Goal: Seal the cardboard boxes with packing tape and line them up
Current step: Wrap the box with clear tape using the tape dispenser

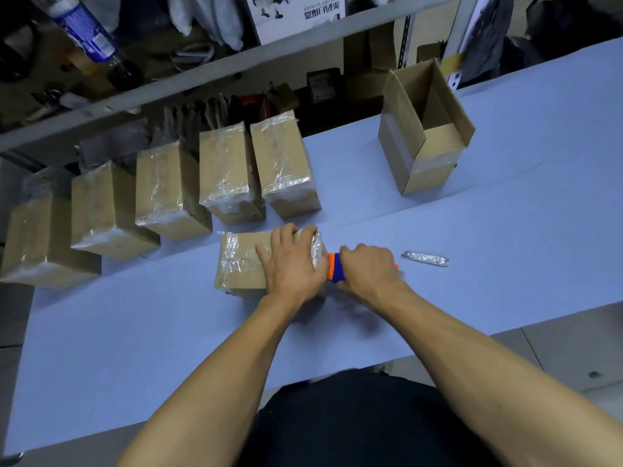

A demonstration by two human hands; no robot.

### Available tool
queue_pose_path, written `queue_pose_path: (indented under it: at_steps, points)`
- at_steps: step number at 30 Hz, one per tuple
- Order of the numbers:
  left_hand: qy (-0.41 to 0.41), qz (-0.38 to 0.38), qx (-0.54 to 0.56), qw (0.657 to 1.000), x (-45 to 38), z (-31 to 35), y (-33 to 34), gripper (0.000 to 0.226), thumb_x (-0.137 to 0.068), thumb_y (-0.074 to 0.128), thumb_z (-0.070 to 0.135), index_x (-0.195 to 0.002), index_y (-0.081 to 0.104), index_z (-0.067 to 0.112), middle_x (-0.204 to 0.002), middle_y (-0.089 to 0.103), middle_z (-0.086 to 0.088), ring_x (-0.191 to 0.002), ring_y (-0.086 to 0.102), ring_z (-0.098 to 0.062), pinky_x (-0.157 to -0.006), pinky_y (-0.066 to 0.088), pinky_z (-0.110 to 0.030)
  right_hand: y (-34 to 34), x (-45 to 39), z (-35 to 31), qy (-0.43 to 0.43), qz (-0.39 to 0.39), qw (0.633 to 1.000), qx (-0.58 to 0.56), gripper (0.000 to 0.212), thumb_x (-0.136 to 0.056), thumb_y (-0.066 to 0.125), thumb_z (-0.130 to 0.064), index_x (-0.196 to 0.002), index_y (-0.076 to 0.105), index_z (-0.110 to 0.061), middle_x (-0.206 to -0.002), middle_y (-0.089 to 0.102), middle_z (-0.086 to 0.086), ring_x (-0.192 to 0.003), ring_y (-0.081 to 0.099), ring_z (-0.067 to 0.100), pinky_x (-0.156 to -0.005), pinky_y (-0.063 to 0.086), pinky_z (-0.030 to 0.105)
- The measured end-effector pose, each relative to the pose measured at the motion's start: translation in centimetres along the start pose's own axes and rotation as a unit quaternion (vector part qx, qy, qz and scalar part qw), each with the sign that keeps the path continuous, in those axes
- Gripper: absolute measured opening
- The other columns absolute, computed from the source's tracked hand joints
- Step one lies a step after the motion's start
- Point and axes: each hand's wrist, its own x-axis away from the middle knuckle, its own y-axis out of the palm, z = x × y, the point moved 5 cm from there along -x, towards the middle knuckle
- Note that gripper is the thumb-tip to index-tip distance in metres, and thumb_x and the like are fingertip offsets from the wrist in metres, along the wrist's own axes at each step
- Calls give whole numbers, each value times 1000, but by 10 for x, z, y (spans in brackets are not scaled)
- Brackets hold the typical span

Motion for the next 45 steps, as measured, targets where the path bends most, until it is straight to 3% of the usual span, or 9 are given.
queue_pose_path:
  at_steps: [3, 9, 12, 17, 23, 26, 29, 31, 45]
  points:
    - [10, -18, -61, 998, -14, -10, -7, 45, -85, 48, 64, -117, 57, 34, -115, 50, 2, -113, 41, -24, -86, 31, -44, -1, 0, 20, 12, 20, 998, -62, 43, -81, 66, -46, -113, 53, -20, -105, 62, 7, -93, 63, 30, -66, 33, 30]
    - [105, -138, 2, 985, -16, -44, -13, 81, -76, 22, 78, -137, 52, 34, -143, 53, 8, -132, 44, -17, -104, 24, -41, -21, -1, 47, 41, 65, 979, -190, 53, -78, 68, -53, -122, 57, -26, -108, 66, 1, -101, 60, 28, -72, 45, 33]
    - [55, -158, -17, 986, -20, -57, -21, 62, -83, 31, 76, -110, 63, 30, -123, 65, 3, -117, 55, -24, -87, 38, -38, -26, 4, 54, 60, 82, 957, -272, 58, -77, 70, -54, -130, 57, -34, -109, 68, -6, -102, 60, 24, -75, 46, 31]
    - [-48, -135, 54, 988, -2, -69, -16, 54, -92, 37, 70, -75, 50, 20, -92, 65, -5, -97, 60, -32, -66, 34, -34, -42, 14, 46, 16, 103, 927, -361, 56, -74, 79, -50, -126, 62, -36, -113, 69, -12, -101, 62, 16, -89, 52, 40]
    - [-58, -47, 200, 977, 12, -73, -15, 43, -97, 48, 50, -119, 60, 15, -126, 60, -8, -119, 52, -29, -90, 39, -35, -63, 25, 28, -47, 114, 919, -375, 57, -69, 80, -53, -122, 62, -41, -108, 67, -24, -98, 64, 7, -88, 54, 40]
    - [-69, 9, 374, 925, 2, -65, -42, 33, -100, 50, 40, -106, 67, 12, -107, 67, -7, -99, 61, -24, -82, 43, -31, -73, 30, 19, -65, 126, 927, -349, 56, -68, 75, -57, -119, 53, -50, -108, 66, -24, -99, 64, 6, -85, 55, 41]
    - [-163, -195, 588, 768, -6, -45, -53, 38, -99, 51, 47, -93, 67, 13, -87, 70, -7, -69, 61, -23, -62, 47, -31, -83, 36, 12, -76, 141, 931, -327, 61, -69, 74, -61, -125, 55, -45, -114, 65, -23, -101, 62, 7, -86, 55, 41]
    - [-171, -268, 619, 718, -7, -37, -57, 34, -97, 56, 45, -95, 68, 13, -86, 69, -5, -70, 60, -21, -63, 47, -29, -87, 40, 10, -73, 149, 932, -322, 63, -72, 77, -57, -129, 57, -39, -115, 65, -22, -101, 62, 7, -86, 55, 40]
    - [-90, -215, 647, 726, -15, -57, -70, 6, -91, 67, 10, -94, 72, 8, -78, 67, -4, -70, 60, -15, -63, 52, -23, -85, 53, -6, -34, 165, 936, -310, 61, -73, 80, -52, -128, 57, -40, -109, 62, -26, -98, 62, 7, -83, 56, 38]
